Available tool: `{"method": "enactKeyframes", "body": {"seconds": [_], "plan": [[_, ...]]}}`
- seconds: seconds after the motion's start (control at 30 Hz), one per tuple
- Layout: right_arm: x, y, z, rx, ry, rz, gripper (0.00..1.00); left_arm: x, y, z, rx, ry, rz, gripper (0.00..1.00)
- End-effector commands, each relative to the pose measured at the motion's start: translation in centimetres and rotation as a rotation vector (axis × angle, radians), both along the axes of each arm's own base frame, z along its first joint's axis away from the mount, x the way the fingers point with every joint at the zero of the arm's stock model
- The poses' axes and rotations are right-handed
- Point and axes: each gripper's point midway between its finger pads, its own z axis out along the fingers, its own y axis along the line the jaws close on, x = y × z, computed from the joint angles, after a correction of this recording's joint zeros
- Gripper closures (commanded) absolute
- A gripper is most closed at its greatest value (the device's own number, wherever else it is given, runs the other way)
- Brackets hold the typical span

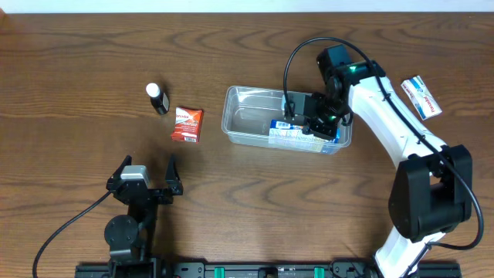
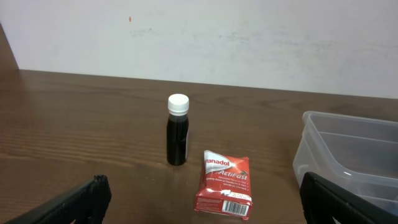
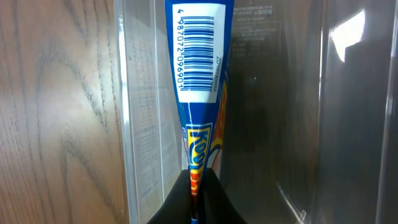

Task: Pack container
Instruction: 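Press the blue box down flat inside the container with the right gripper, then open the right gripper and move it to the white Panadol box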

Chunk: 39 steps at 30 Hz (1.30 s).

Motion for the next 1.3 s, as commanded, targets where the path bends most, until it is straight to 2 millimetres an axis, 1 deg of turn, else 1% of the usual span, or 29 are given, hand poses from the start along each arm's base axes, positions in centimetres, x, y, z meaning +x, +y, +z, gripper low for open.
{"method": "enactKeyframes", "body": {"seconds": [0.0,0.13,0.23,0.33,0.37,0.43,0.47,0.5,0.53,0.63,0.7,0.73,0.83,1.03,1.1,1.17,1.27], "plan": [[-0.3,-0.5,-0.5,0.002,0.012,-0.002,0.96,-0.1,-0.2,-1.4,-0.01,0.043,-0.013,0.02],[0.1,-1.0,-0.5,-0.004,0.004,-0.015,0.96,-0.1,-0.2,-1.4,-0.01,0.043,-0.013,0.02],[0.5,-1.4,-0.5,-0.004,-0.006,-0.026,0.93,-0.1,-0.2,-1.4,-0.01,0.043,-0.013,0.02],[1.2,-1.6,-0.5,0.002,-0.025,-0.055,0.76,-0.1,-0.2,-1.4,-0.01,0.043,-0.013,0.02],[1.5,-1.7,-0.5,0.004,-0.033,-0.064,0.71,-0.1,-0.2,-1.4,-0.01,0.043,-0.013,0.02],[1.9,-1.6,-0.4,0.009,-0.049,-0.065,0.67,-0.1,-0.2,-1.4,-0.01,0.043,-0.013,0.02],[2.1,-1.6,-0.4,0.011,-0.056,-0.065,0.63,-0.1,-0.2,-1.4,-0.01,0.043,-0.013,0.02],[2.3,-1.5,-0.4,0.013,-0.064,-0.065,0.57,-0.1,-0.2,-1.4,-0.01,0.043,-0.013,0.02],[2.5,-1.5,-0.3,0.015,-0.073,-0.065,0.54,-0.1,-0.2,-1.4,-0.01,0.043,-0.013,0.02],[3.6,-1.4,-0.2,0.02,-0.111,-0.087,0.52,-0.1,-0.2,-1.4,-0.01,0.043,-0.013,0.02],[4.2,-1.2,-0.1,0.029,-0.131,-0.107,0.43,-0.1,-0.2,-1.4,-0.01,0.043,-0.013,0.02],[4.5,-1.1,0.0,0.033,-0.14,-0.116,0.41,-0.1,-0.2,-1.4,-0.01,0.043,-0.013,0.02],[5.1,-1.0,0.2,0.044,-0.154,-0.148,0.41,-0.1,-0.2,-1.4,-0.01,0.043,-0.013,0.02],[5.2,-1.0,0.2,0.049,-0.138,-0.201,0.42,-0.1,-0.2,-1.4,-0.01,0.043,-0.013,0.02],[5.5,-0.9,0.3,0.057,-0.128,-0.262,0.44,-0.1,-0.2,-1.4,-0.01,0.043,-0.013,0.02],[6.2,-1.1,0.5,0.059,-0.128,-0.349,0.44,-0.1,-0.2,-1.4,-0.01,0.043,-0.013,0.02],[7.8,-2.2,1.2,0.038,-0.142,-0.519,0.45,-0.1,-0.2,-1.4,-0.01,0.043,-0.013,0.02]]}}
